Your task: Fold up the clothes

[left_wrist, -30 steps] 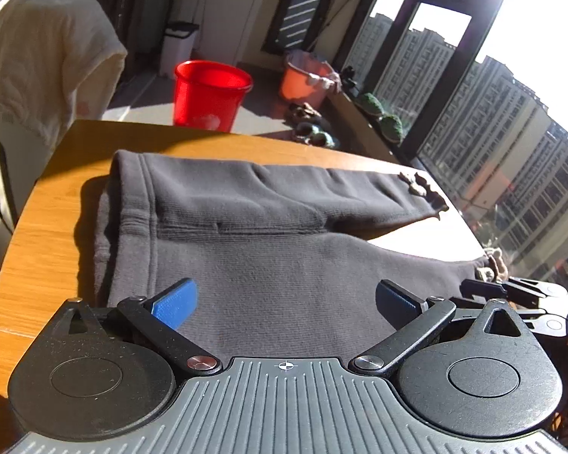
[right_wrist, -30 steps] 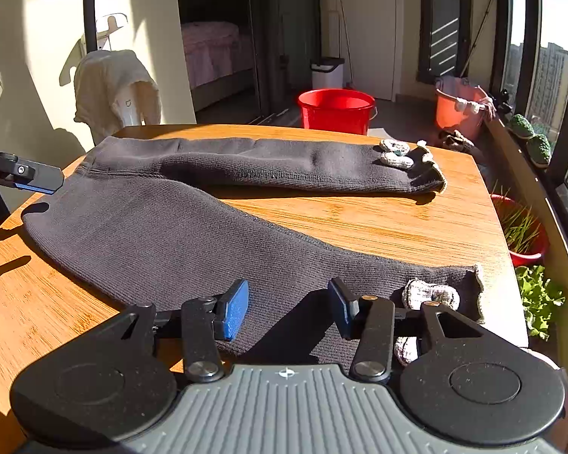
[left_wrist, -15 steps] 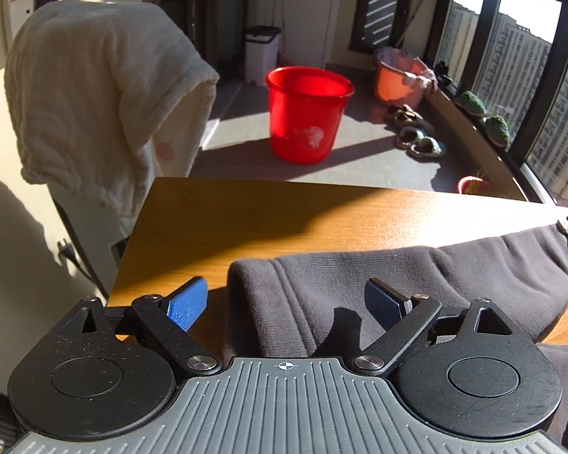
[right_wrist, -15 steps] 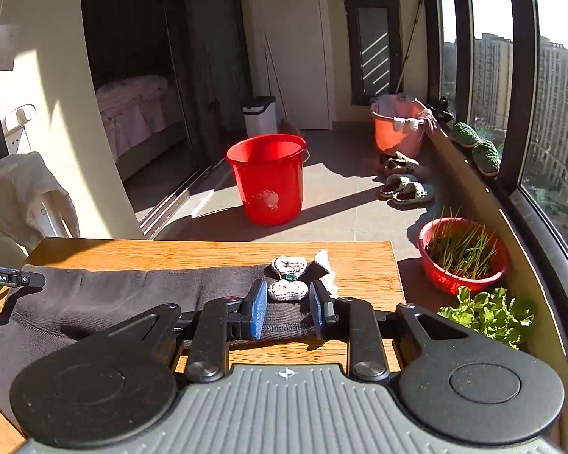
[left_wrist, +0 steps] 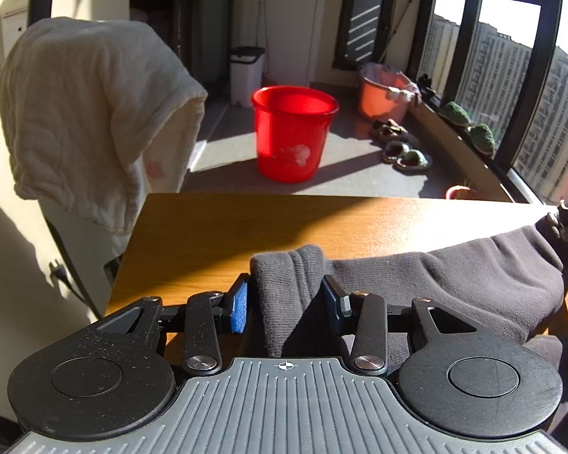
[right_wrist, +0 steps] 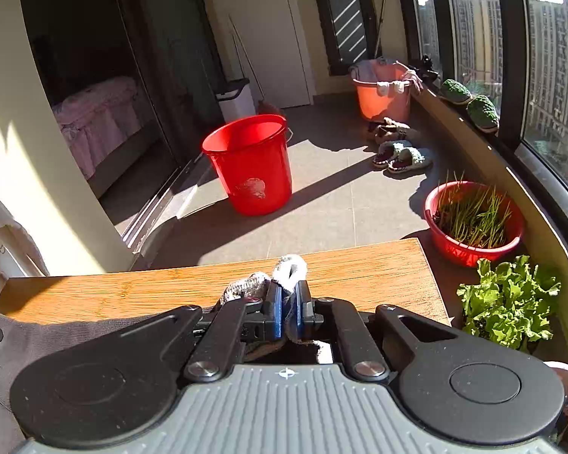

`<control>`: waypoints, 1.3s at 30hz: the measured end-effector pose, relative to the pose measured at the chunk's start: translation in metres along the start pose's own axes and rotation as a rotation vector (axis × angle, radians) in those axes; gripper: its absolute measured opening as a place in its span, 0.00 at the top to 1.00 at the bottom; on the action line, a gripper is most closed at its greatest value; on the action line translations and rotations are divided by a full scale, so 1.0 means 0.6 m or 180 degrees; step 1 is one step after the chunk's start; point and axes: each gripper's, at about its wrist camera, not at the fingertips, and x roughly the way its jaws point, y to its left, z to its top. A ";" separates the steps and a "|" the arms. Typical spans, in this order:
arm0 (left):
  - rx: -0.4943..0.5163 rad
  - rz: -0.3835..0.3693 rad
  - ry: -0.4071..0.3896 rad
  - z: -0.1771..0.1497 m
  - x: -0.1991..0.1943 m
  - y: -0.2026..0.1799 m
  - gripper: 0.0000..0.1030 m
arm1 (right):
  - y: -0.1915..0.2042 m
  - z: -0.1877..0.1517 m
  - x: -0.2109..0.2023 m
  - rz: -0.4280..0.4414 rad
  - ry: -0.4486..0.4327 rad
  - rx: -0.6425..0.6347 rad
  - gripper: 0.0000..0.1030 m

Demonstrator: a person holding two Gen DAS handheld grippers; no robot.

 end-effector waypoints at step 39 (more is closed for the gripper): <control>0.0008 0.0068 0.0013 -0.229 -0.211 -0.088 0.16 | 0.023 -0.290 -0.264 0.0247 -0.0070 0.0556 0.77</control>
